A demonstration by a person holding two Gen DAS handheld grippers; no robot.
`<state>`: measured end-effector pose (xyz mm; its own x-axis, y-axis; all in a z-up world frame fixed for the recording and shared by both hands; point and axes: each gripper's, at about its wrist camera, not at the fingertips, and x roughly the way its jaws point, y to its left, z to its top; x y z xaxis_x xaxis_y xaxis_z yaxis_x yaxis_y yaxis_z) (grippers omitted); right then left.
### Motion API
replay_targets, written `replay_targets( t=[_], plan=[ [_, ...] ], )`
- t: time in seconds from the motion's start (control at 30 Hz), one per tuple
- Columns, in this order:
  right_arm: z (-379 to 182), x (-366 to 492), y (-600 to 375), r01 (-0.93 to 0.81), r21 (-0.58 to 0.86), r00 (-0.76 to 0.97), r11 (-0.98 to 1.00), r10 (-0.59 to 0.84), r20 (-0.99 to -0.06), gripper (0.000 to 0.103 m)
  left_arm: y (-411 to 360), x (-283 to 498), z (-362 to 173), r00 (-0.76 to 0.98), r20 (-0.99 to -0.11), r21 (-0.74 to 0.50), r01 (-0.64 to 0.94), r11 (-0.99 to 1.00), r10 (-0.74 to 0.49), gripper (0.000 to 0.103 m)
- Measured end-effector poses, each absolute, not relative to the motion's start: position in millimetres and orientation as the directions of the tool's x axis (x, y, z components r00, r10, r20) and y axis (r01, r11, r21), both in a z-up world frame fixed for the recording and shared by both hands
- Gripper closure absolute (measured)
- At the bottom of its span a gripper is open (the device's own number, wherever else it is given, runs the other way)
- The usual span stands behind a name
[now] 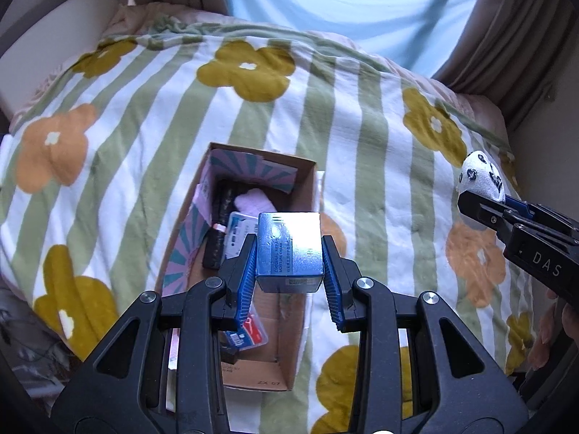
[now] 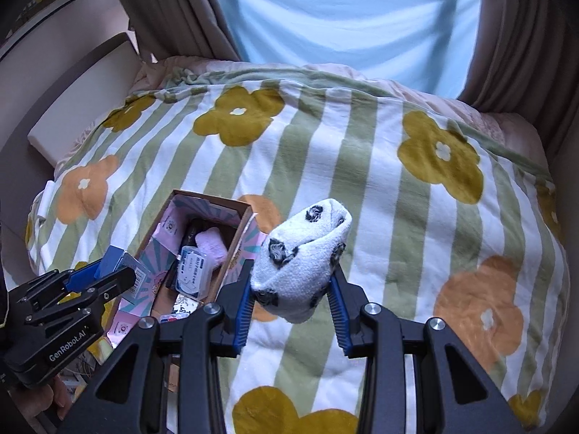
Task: Organize objects
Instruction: 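Carry the blue cube and panda toy into the box and open both grippers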
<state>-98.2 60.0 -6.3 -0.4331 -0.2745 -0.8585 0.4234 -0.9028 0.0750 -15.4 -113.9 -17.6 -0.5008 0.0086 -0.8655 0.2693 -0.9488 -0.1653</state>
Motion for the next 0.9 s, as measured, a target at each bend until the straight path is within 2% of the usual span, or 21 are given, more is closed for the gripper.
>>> replay_targets(
  t=[0.37, 0.9],
  plan=[
    [-44, -123, -50, 0.663, 0.104, -0.257, -0.742, -0.356, -0.898, 0.068, -171, 10, -64, -0.418, -0.906, -0.16, 0.469, -0.868, -0.059, 0.072],
    [-172, -174, -150, 0.783, 0.114, -0.068, -0.611, -0.267, -0.961, 0.068, -184, 4, -164, -0.308, -0.951, -0.183, 0.586, -0.789, -0.007, 0.072]
  ],
)
